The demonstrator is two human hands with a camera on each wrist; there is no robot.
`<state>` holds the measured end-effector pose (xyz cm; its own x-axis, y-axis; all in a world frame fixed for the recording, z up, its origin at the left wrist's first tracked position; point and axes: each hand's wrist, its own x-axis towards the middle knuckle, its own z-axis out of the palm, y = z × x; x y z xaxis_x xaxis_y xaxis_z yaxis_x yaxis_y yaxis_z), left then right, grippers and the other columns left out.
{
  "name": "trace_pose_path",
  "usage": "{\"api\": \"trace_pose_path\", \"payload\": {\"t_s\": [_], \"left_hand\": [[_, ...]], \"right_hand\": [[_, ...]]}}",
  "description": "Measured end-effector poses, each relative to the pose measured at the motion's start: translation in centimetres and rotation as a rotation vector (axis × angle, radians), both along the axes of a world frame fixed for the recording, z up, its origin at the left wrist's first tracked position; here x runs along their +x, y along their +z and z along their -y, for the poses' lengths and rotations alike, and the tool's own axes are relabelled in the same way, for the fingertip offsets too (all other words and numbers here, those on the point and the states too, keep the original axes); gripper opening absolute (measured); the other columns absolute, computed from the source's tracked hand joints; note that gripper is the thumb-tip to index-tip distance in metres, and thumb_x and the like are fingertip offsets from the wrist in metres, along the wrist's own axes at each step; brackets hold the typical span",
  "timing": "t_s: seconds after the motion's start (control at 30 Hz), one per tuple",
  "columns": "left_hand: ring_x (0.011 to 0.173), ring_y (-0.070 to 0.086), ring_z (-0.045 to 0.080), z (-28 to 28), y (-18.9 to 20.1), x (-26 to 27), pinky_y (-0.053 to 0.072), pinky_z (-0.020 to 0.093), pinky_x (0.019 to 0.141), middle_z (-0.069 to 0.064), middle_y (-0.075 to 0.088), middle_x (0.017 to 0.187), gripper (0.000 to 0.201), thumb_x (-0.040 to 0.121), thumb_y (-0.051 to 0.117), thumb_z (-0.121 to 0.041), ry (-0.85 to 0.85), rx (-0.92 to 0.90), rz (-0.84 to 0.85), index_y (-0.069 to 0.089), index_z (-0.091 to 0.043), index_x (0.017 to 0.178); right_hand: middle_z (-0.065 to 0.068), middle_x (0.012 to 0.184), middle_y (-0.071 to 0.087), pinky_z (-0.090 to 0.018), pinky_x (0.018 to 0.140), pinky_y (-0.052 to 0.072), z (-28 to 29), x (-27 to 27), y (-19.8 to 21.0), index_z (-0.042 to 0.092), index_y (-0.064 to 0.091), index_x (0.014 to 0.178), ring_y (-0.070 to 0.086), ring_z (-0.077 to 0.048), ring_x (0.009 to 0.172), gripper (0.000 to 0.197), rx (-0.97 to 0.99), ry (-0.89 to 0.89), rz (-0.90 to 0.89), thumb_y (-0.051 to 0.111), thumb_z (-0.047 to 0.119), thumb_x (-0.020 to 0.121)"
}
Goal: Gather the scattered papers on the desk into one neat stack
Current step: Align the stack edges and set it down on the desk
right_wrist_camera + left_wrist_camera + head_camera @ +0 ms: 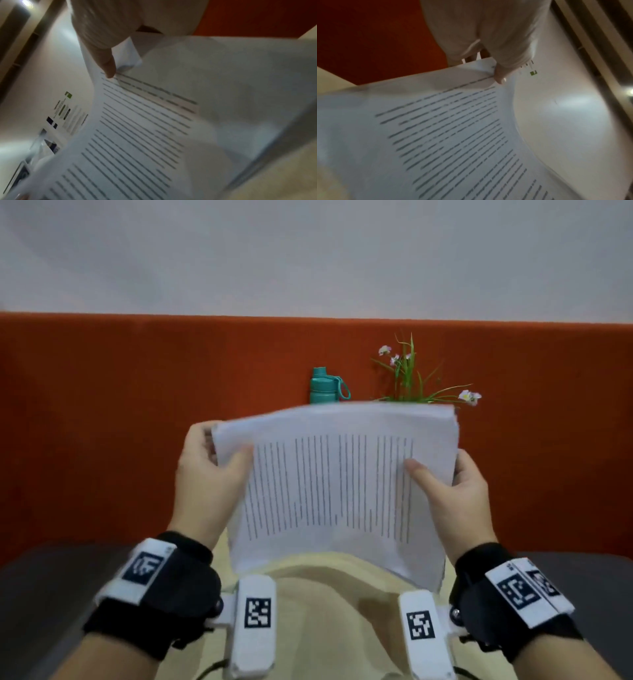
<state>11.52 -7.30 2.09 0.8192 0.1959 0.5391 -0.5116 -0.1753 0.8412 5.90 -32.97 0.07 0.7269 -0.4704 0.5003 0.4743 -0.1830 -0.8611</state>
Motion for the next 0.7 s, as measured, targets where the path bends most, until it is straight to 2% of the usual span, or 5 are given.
{"api": "trace_pose_path", "payload": {"t_s": [0.17, 0.33, 0.47, 0.6, 0.7], "left_hand": [[0.097, 0.065, 0.015, 1.5, -4.3, 0.3, 0.055, 0.034, 0.075, 0.002, 0.064, 0.111, 0.035, 0.089, 0.064, -0.022, -0.099, -0.050, -0.290, 0.048, -0.023, 0.119], [0.084, 0.070, 0.015, 2.0, -2.6, -0.1, 0.059, 0.037, 0.073, -0.003, 0.069, 0.088, 0.008, 0.094, 0.055, -0.019, -0.025, -0.051, -0.109, 0.059, -0.024, 0.090], [0.071, 0.071, 0.001, 0.9, -3.3, -1.6, 0.056, 0.018, 0.055, -0.003, 0.069, 0.085, 0.006, 0.088, 0.061, -0.023, -0.149, -0.155, -0.083, 0.057, -0.025, 0.092], [0.088, 0.072, 0.017, 0.6, -5.4, -2.1, 0.058, 0.028, 0.065, 0.001, 0.074, 0.093, 0.012, 0.090, 0.060, -0.023, -0.240, -0.123, -0.211, 0.064, -0.025, 0.101], [0.082, 0.072, 0.008, 0.9, -4.4, -1.6, 0.056, 0.021, 0.058, -0.002, 0.071, 0.091, 0.009, 0.089, 0.062, -0.022, -0.136, -0.134, -0.103, 0.060, -0.030, 0.092]], "right_hand": [[-0.003, 0.095, 0.067, -0.037, 0.070, 0.055, -0.4, -0.1, -2.2, 0.030, 0.057, 0.092, 0.066, -0.020, 0.087, 0.011, -0.028, -0.081, -0.102, 0.062, 0.021, 0.088], [0.005, 0.085, 0.066, -0.017, 0.056, 0.050, -0.1, -0.4, -1.1, 0.030, 0.058, 0.088, 0.065, -0.007, 0.075, 0.015, 0.022, -0.136, -0.016, 0.064, 0.016, 0.087], [0.005, 0.088, 0.065, -0.025, 0.065, 0.049, 0.6, -1.2, -2.2, 0.025, 0.059, 0.092, 0.063, -0.011, 0.081, 0.009, 0.050, -0.193, -0.030, 0.065, 0.023, 0.086], [0.002, 0.090, 0.066, -0.027, 0.064, 0.046, -0.3, -1.7, -3.4, 0.025, 0.060, 0.095, 0.063, -0.016, 0.087, 0.004, 0.056, -0.124, -0.135, 0.058, 0.024, 0.091], [0.005, 0.089, 0.065, -0.027, 0.064, 0.048, -1.0, -1.4, -2.0, 0.031, 0.056, 0.089, 0.063, -0.009, 0.082, 0.008, 0.058, -0.122, -0.089, 0.056, 0.025, 0.093]]}}
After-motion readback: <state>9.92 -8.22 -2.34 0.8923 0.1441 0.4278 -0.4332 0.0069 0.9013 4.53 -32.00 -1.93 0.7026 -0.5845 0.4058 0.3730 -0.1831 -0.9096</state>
